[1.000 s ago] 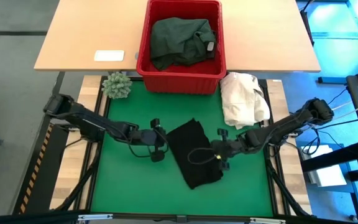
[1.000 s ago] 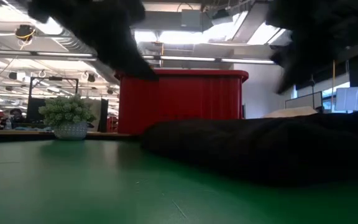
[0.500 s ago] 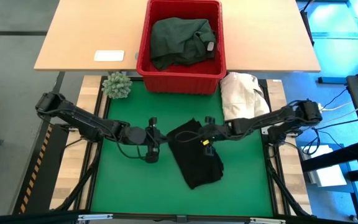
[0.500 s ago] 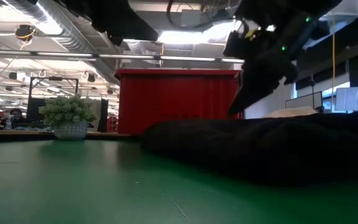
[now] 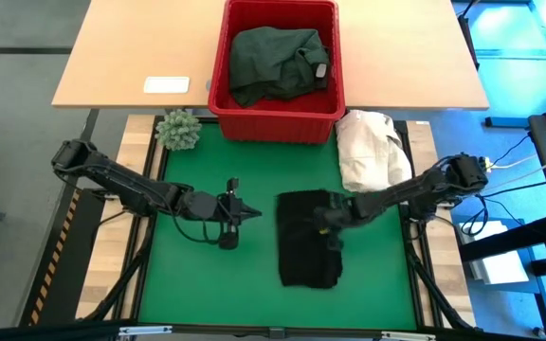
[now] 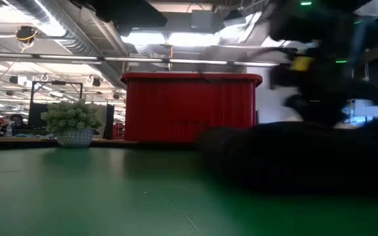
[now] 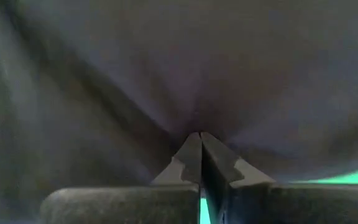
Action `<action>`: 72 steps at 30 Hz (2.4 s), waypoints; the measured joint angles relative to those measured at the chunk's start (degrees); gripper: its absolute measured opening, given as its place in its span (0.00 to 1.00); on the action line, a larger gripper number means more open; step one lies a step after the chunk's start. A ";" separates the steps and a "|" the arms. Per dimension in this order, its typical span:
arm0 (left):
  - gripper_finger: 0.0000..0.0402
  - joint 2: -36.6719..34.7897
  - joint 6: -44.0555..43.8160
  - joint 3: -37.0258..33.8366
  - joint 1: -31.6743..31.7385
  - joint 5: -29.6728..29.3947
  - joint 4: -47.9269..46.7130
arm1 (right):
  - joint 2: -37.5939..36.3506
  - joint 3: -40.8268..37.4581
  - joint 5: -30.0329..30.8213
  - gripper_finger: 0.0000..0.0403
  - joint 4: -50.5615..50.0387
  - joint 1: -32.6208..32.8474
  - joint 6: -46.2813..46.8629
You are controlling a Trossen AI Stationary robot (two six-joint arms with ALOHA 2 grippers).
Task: Fold laundry
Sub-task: Move the folded black shirt to the bottom right of the table
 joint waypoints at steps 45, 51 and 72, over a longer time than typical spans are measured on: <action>0.00 0.33 -1.39 -0.04 0.33 -2.67 -2.60 | -13.13 -0.15 -3.23 0.00 2.50 17.27 17.56; 0.00 1.38 -4.05 -0.04 0.31 -2.44 -2.40 | -10.68 -0.04 3.38 0.00 17.98 14.89 11.69; 0.00 2.51 -11.01 -0.07 -2.10 -3.50 -2.09 | 3.99 0.13 -15.11 0.00 8.46 18.27 21.16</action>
